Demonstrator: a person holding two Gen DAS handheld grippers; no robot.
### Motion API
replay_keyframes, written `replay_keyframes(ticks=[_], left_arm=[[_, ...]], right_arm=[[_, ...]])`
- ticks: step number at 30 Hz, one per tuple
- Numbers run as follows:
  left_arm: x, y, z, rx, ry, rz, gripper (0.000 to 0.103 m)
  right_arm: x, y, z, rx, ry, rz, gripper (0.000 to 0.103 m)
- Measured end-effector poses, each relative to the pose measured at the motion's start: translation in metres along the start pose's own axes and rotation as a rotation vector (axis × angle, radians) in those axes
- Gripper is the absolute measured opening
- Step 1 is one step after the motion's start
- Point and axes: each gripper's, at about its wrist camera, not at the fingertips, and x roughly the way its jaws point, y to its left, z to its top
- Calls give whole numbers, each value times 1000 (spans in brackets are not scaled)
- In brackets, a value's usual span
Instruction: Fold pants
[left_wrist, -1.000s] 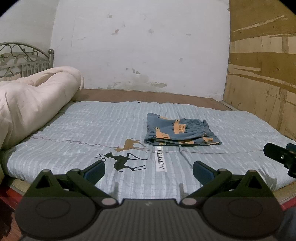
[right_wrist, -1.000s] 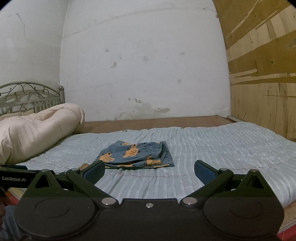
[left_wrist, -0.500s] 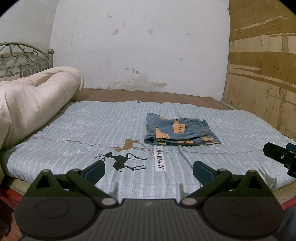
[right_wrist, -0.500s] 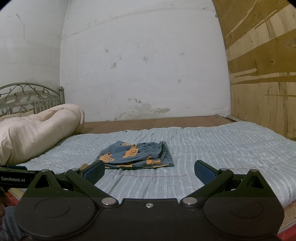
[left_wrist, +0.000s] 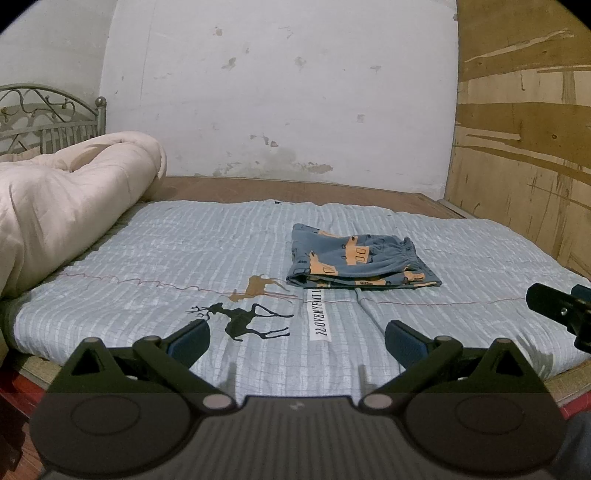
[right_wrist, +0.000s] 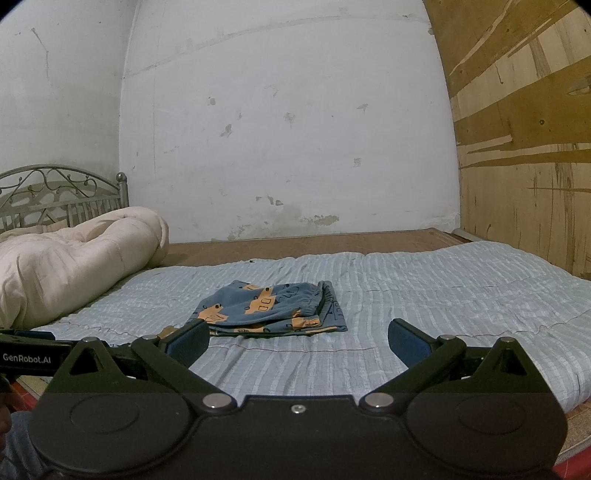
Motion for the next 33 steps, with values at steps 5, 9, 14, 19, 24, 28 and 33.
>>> replay_keyframes(ticks=[5, 9, 14, 19, 24, 28, 33], left_arm=[[0, 0, 0, -1, 0, -1, 102], [-1, 0, 0, -2, 2, -2, 102], [-6, -6, 1, 24, -35, 40, 102], [-8, -5, 4, 2, -39, 17, 102], [-7, -4, 4, 0, -44, 17, 102], [-7, -4, 4, 1, -45, 17, 102], [-7, -3, 4, 0, -46, 19, 102]], right_arm=[[0, -1, 1, 1, 0, 0, 102], [0, -1, 2, 2, 0, 0, 102], [0, -1, 1, 2, 0, -1, 102], [0, -1, 2, 3, 2, -1, 102], [0, -1, 1, 5, 2, -2, 102], [0, -1, 1, 5, 4, -4, 102], [1, -1, -1, 6, 7, -5, 102]])
